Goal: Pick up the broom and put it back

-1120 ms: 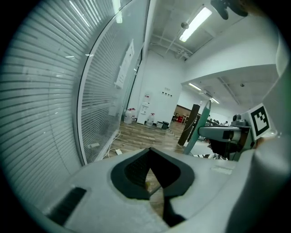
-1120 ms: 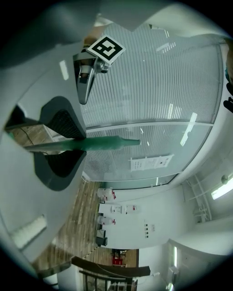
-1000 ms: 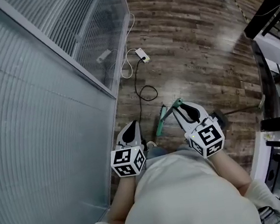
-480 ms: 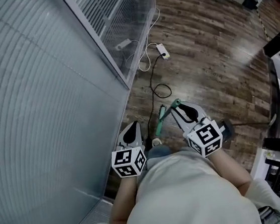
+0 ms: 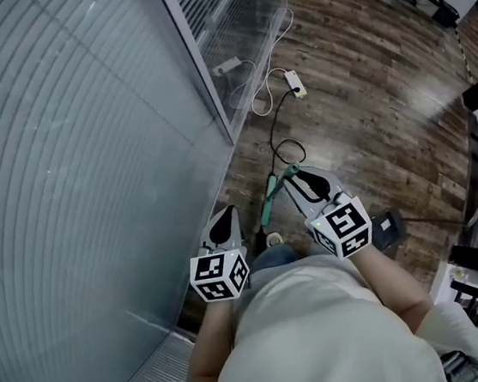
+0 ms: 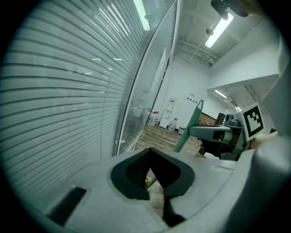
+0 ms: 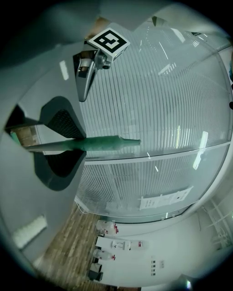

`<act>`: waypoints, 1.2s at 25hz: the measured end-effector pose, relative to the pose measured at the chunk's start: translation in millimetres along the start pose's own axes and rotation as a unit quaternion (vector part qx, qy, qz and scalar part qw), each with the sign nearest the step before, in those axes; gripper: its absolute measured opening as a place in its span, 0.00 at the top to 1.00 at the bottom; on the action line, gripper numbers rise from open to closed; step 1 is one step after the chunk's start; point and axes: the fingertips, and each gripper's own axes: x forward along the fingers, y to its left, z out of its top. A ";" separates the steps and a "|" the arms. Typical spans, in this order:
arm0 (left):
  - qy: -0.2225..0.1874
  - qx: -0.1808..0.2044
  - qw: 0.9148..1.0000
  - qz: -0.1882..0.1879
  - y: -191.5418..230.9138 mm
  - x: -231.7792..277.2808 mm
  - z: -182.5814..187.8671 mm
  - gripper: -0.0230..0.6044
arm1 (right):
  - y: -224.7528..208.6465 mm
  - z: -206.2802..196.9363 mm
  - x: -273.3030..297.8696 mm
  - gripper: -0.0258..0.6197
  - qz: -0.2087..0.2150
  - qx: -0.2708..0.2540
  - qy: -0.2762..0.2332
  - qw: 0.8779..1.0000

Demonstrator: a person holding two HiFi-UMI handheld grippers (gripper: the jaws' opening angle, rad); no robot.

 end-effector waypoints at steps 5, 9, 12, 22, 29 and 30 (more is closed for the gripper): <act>0.004 -0.003 1.000 0.006 15.3 -3.9 2.0 0.95 | 5.1 0.7 27.7 0.82 0.006 0.001 0.008 1.000; 0.008 -0.012 1.000 0.022 28.1 -0.4 -2.9 0.95 | 7.5 -7.4 50.8 0.82 0.020 -0.003 0.023 1.000; 0.011 -0.020 0.999 0.035 35.1 7.0 -5.9 0.95 | 6.9 -11.3 68.3 0.82 0.035 -0.008 0.034 0.999; -0.001 -0.044 0.996 0.081 59.4 43.6 -8.3 0.95 | -6.2 -32.2 129.5 0.82 0.078 -0.018 0.069 0.994; -0.011 -0.069 0.991 0.116 82.3 69.2 -6.4 0.95 | -15.3 -56.3 177.1 0.82 0.090 -0.021 0.100 0.991; -0.011 -0.073 0.990 0.120 85.5 72.4 -7.0 0.95 | -16.7 -59.0 183.5 0.82 0.092 -0.022 0.103 0.990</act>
